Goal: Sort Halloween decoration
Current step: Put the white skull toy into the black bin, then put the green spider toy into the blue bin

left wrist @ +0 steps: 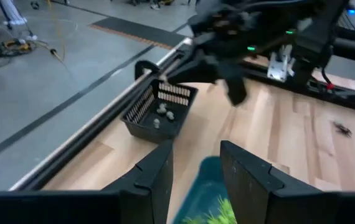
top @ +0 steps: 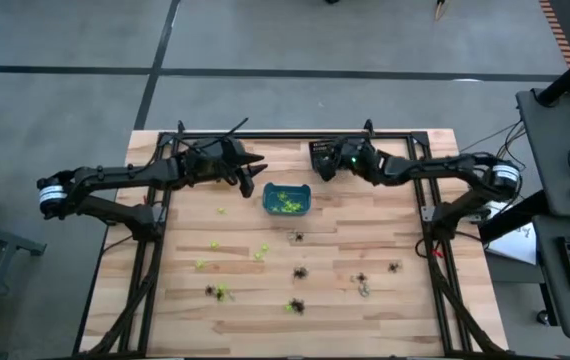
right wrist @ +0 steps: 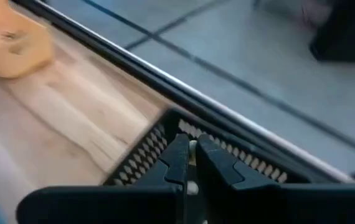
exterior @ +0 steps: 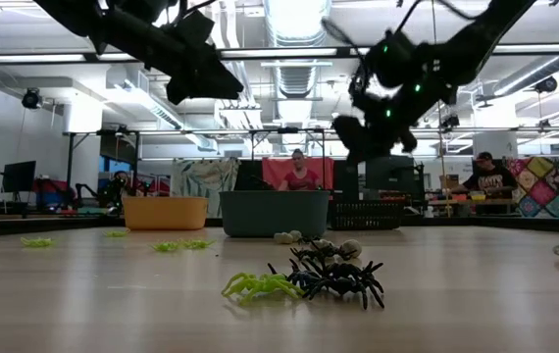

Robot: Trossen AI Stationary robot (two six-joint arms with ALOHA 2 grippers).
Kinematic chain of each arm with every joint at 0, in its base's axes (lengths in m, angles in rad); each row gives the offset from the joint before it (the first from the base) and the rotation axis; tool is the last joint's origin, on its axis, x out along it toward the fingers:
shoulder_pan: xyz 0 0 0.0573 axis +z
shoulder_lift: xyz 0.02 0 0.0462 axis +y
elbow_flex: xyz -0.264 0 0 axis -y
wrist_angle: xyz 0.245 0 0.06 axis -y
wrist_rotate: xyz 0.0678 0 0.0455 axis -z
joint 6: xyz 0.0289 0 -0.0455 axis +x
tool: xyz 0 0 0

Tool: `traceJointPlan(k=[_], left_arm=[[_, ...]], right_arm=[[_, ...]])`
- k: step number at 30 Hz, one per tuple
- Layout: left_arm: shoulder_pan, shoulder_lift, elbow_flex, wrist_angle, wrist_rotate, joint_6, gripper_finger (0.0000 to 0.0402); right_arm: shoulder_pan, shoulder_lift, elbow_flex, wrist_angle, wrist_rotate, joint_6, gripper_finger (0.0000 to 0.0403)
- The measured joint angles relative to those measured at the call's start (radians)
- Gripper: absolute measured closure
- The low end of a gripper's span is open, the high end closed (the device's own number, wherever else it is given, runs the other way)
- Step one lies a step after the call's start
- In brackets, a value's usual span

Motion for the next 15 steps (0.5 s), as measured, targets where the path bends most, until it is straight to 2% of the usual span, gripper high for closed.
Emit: traceJointPlan(k=[4, 8, 15], left_arm=[[-0.027, 0.000, 0.000, -0.038, 0.000, -0.007, 0.0286], [-0.043, 0.000, 0.000, -0.073, 0.000, -0.031, 0.0286], [-0.061, 0.000, 0.000, -0.113, -0.001, -0.063, 0.0286]], right_arm=[[-0.051, 0.060, 0.003, 0.018, -0.058, 0.059, 0.0382], [-0.077, 0.098, 0.004, 0.049, -0.131, 0.099, 0.0361], [-0.082, 0.117, 0.004, 0.052, -0.132, 0.112, 0.0308]])
